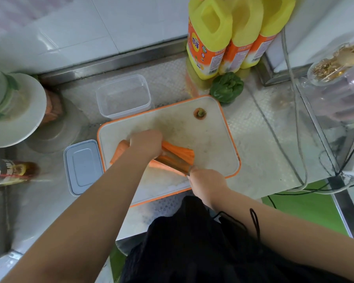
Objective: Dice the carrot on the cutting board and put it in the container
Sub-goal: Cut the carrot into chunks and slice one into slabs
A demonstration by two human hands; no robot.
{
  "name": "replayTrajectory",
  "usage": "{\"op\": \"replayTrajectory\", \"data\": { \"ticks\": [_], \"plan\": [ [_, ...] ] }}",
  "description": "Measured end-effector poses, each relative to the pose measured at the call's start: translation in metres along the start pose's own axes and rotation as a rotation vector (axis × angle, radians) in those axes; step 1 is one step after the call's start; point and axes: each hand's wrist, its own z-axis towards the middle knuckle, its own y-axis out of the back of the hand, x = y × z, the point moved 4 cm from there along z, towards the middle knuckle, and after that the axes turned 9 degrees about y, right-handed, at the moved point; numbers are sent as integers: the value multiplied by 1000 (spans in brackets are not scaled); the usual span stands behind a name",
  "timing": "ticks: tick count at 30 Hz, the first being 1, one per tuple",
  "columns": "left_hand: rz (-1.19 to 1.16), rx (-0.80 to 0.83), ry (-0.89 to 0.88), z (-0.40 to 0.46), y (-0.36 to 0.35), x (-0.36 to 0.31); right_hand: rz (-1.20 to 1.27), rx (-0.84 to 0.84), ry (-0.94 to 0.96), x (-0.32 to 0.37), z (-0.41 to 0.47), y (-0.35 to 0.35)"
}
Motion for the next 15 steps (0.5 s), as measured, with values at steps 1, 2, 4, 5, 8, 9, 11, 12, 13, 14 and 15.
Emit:
{"op": "replayTrajectory", "data": {
  "ticks": [1,2,4,5,8,9,11,12,13,14,15],
  "plan": [
    [20,-6,10,1,-2,-2,-2,-14,2,-2,0,-1],
    [30,-8,19,1,-4,-3,-2,-27,9,-3,0,-2],
    [22,4,36,1,-7,-4,13,-31,23,-6,0,-3],
    [12,5,39,0,-8,-4,26,-24,27,-7,1,-3],
    [5,17,41,-2,-10,-3,61,11,22,-11,7,-1],
    [5,20,33,-3,-11,-2,64,17,24,-12,9,0],
    [2,20,11,-4,-9,-2,56,17,36,-13,11,1],
    [5,16,-4,-4,-8,-3,47,10,45,-14,10,1],
    [12,11,-24,-5,-6,-3,39,1,54,-14,8,1],
    [20,6,-48,-5,-5,-3,33,-10,61,-15,6,0],
    [35,5,-79,-6,-5,-3,25,-19,70,-15,2,-1]
  ]
}}
